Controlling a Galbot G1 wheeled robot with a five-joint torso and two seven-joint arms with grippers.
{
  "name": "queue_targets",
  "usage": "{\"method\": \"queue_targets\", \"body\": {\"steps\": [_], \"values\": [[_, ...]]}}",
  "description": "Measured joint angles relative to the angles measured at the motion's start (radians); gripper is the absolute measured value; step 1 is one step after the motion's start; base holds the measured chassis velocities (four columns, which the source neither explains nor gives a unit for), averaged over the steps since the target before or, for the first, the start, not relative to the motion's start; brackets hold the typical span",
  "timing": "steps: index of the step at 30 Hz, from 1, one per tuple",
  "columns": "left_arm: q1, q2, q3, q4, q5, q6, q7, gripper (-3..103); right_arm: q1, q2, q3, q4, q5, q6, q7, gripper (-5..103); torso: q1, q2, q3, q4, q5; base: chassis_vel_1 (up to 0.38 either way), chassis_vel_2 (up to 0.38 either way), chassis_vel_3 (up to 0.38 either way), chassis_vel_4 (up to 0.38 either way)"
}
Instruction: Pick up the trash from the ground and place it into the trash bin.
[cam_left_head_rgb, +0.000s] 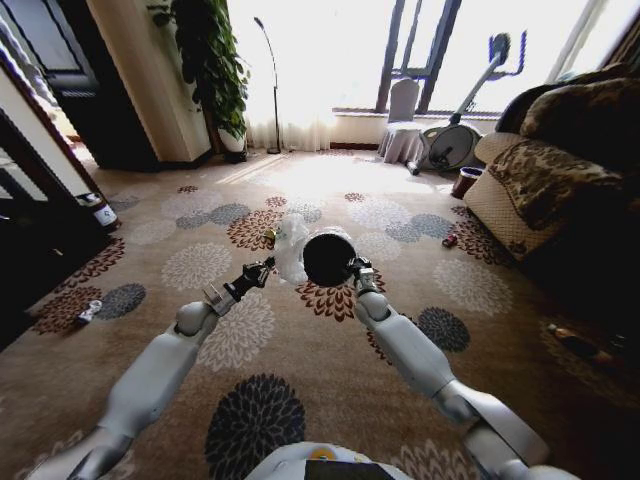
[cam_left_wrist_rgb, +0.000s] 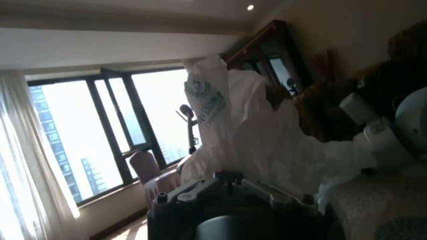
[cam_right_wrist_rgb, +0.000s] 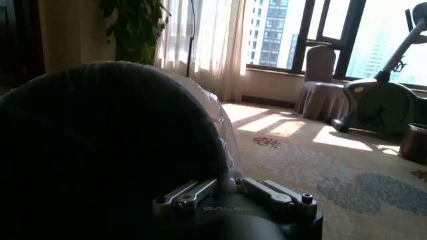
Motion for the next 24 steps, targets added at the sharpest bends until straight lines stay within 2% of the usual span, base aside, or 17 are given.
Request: {"method": "queue_targets", "body": {"steps": [1,3,4,6,8,9,11,14,16,22,24], "values": [[0.000,0.000,0.000,0.000,0.000,0.000,0.000,0,0.000,0.000,0.000,0.000,0.000,0.000,0.000,0,0.000,0.000,0.000,0.0000,0.0000,0.000,0.000,0.000,0.000],[-0.065,-0.004,0.053,0.061,0.105,-0.056,-0.020,0,0.022,-0.026,-0.033,0.053,0.112,-0.073,0.021,0,0.000,0.000,0.000,0.0000,-0.0001,0.000,0.000,0.000,0.000],[-0.065,-0.004,0.053,0.061,0.105,-0.056,-0.020,0,0.022,-0.026,-0.033,0.053,0.112,-0.073,0.021,0,0.000,0.000,0.000,0.0000,-0.0001,0.000,0.000,0.000,0.000],[-0.120,-0.024,0.077,0.126,0.218,-0.120,-0.038,0,0.043,-0.051,-0.057,0.078,0.153,-0.096,0.030,0,0.000,0.000,0.000,-0.0003,0.0002,0.000,0.000,0.000,0.000],[-0.131,-0.029,0.081,0.139,0.241,-0.133,-0.043,0,0.047,-0.056,-0.060,0.082,0.161,-0.099,0.032,0,0.000,0.000,0.000,-0.0003,0.0001,0.000,0.000,0.000,0.000],[-0.157,-0.043,0.093,0.170,0.295,-0.161,-0.061,0,0.060,-0.074,-0.069,0.099,0.192,-0.111,0.038,0,0.000,0.000,0.000,-0.0005,-0.0002,0.000,0.000,0.000,0.000],[-0.167,-0.048,0.098,0.180,0.318,-0.172,-0.069,0,0.062,-0.081,-0.072,0.107,0.203,-0.116,0.041,0,0.000,0.000,0.000,-0.0004,0.0000,0.000,0.000,0.000,0.000],[-0.211,-0.073,0.115,0.225,0.437,-0.218,-0.098,0,0.065,-0.111,-0.088,0.145,0.243,-0.135,0.046,0,0.000,0.000,0.000,0.0000,0.0001,0.000,0.000,0.000,0.000],[-0.221,-0.078,0.120,0.237,0.456,-0.229,-0.104,0,0.065,-0.115,-0.091,0.151,0.248,-0.137,0.047,0,0.000,0.000,0.000,-0.0001,0.0001,0.000,0.000,0.000,0.000],[-0.301,-0.128,0.159,0.332,0.635,-0.335,-0.141,0,0.053,-0.140,-0.121,0.188,0.284,-0.155,0.053,0,0.000,0.000,0.000,-0.0002,0.0003,0.000,0.000,0.000,0.000],[-0.307,-0.134,0.158,0.338,0.660,-0.350,-0.146,0,0.050,-0.141,-0.121,0.188,0.283,-0.155,0.053,0,0.000,0.000,0.000,-0.0002,0.0002,0.000,0.000,0.000,0.000]]}}
